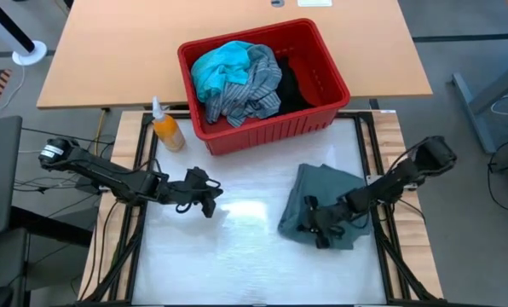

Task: Fold Laundry from Bin
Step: Move the folded dark blue pants to the top right of the table

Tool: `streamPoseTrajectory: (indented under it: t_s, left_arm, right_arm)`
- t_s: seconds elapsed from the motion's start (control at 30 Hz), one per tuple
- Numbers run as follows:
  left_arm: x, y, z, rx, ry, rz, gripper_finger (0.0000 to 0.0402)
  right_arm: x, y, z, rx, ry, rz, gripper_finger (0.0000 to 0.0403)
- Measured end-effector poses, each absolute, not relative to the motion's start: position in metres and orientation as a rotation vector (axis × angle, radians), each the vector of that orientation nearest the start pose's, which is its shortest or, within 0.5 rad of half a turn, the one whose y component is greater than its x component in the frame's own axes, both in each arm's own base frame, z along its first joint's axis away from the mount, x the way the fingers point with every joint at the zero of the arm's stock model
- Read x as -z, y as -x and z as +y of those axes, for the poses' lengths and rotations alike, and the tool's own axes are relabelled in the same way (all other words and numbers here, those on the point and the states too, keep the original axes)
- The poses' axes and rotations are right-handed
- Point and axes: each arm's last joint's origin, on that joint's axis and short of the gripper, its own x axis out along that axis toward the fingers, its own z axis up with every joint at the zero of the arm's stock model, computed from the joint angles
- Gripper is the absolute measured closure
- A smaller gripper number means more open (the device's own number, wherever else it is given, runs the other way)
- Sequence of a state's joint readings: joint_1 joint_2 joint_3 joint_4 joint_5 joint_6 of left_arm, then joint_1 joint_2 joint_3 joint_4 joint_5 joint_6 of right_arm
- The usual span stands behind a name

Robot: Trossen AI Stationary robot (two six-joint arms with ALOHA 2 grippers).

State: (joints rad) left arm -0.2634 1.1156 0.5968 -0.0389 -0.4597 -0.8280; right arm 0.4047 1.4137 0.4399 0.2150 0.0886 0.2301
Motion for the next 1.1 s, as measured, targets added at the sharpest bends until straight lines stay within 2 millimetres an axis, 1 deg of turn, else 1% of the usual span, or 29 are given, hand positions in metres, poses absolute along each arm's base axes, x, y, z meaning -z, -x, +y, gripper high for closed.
streamPoseTrajectory:
  t_s: [0.03,0.1,0.17,0.23,0.37,0.47,0.53,0.6,0.67,0.73,0.83,0.9,1.0,1.1]
  left_arm:
    - [-0.223,-0.222,-0.047,-0.387,0.619,0.395,0.0401]
    - [-0.224,-0.223,-0.046,-0.389,0.627,0.377,0.0401]
    - [-0.226,-0.224,-0.045,-0.403,0.637,0.350,0.0401]
    - [-0.227,-0.225,-0.044,-0.418,0.653,0.324,0.0401]
    - [-0.227,-0.224,-0.043,-0.442,0.648,0.317,0.0401]
    - [-0.227,-0.224,-0.043,-0.449,0.639,0.314,0.0401]
    - [-0.227,-0.224,-0.043,-0.445,0.620,0.319,0.0401]
    - [-0.227,-0.224,-0.043,-0.442,0.600,0.326,0.0401]
    - [-0.226,-0.224,-0.043,-0.434,0.581,0.334,0.0401]
    - [-0.226,-0.224,-0.043,-0.417,0.561,0.345,0.0401]
    - [-0.226,-0.224,-0.044,-0.393,0.536,0.361,0.0401]
    - [-0.226,-0.224,-0.044,-0.372,0.519,0.373,0.0401]
    - [-0.225,-0.224,-0.045,-0.349,0.500,0.391,0.0401]
    - [-0.225,-0.224,-0.045,-0.328,0.484,0.403,0.0401]
  right_arm:
    - [-0.137,-0.221,0.090,-0.234,-0.056,0.727,0.0380]
    - [-0.160,-0.229,0.092,-0.281,-0.126,0.628,0.0380]
    - [-0.179,-0.232,0.093,-0.321,-0.248,0.602,0.0380]
    - [-0.188,-0.231,0.096,-0.347,-0.423,0.672,0.0380]
    - [-0.199,-0.218,0.112,-0.390,-0.691,0.921,0.0382]
    - [-0.197,-0.204,0.126,-0.379,-0.780,1.117,0.0382]
    - [-0.197,-0.198,0.133,-0.351,-0.834,1.191,0.0382]
    - [-0.193,-0.189,0.138,-0.278,-0.875,1.277,0.0382]
    - [-0.187,-0.179,0.139,-0.153,-0.888,1.370,0.0382]
    - [-0.181,-0.169,0.136,0.001,-0.883,1.450,0.0382]
    - [-0.172,-0.152,0.127,0.269,-0.862,1.578,0.0382]
    - [-0.168,-0.145,0.122,0.399,-0.823,1.640,0.0382]
    - [-0.162,-0.141,0.116,0.516,-0.743,1.675,0.0382]
    - [-0.153,-0.145,0.112,0.608,-0.696,1.671,0.0382]
